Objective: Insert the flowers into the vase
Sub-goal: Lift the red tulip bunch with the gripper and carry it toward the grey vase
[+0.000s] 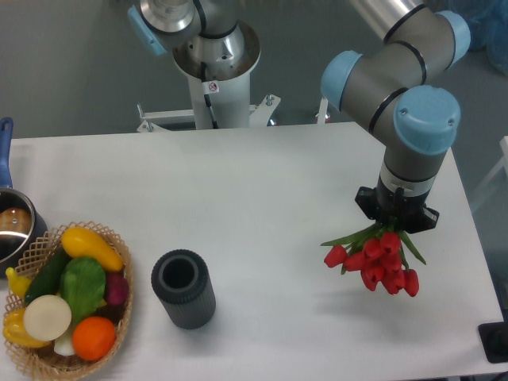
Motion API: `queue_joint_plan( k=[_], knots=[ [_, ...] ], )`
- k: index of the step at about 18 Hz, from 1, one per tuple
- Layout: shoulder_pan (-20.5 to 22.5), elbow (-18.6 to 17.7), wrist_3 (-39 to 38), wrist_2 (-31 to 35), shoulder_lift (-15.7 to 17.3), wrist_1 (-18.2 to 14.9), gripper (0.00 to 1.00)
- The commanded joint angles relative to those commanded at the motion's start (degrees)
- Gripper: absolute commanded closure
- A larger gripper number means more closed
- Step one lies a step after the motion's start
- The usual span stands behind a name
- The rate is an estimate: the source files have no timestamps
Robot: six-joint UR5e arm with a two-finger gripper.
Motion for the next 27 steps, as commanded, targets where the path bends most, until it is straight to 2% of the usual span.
queue_joint_plan(
  k=[6,9,13,18,20,23,25,27],
  knots=[
    [0.44,0.17,0.79,-0.44,0.62,-1.32,1.0],
    [0.61,-0.26,0.88,-4.73,1.76,-0.88,1.0],
    [2.72,-0.7,0.36,-17.02,3.42,2.01,1.0],
    [4.39,-1.32,0.0,-36.7,4.13,2.72,1.0],
    [4.31,-1.76,-1.39,-41.29,4.13,5.08,1.0],
    [3.87,-1.76,-6.84,-44.21,3.69,12.46,1.0],
    [3.6,-1.41,-11.4,-43.86,3.52,13.8,1.0],
    [3.6,-1.23,-11.78,-43.77,3.52,14.41,1.0]
  ],
)
